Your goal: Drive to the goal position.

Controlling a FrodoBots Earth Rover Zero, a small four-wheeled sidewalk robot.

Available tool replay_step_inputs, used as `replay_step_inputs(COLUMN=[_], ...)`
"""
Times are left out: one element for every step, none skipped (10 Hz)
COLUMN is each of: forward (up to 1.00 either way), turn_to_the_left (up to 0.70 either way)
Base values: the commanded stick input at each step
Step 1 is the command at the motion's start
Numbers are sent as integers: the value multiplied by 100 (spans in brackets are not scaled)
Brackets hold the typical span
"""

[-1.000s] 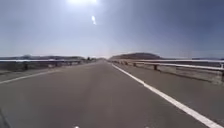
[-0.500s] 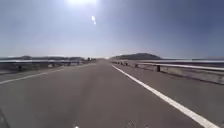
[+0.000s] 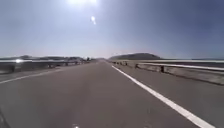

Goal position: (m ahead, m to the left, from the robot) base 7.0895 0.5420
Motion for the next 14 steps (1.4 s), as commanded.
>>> replay_step_inputs(forward=[100,100,100,100,100,100,100,100,100,100,100,100,100,100], turn_to_the_left=[0,0,0,0,1,15,26,14,1,0,0,0,0,0])
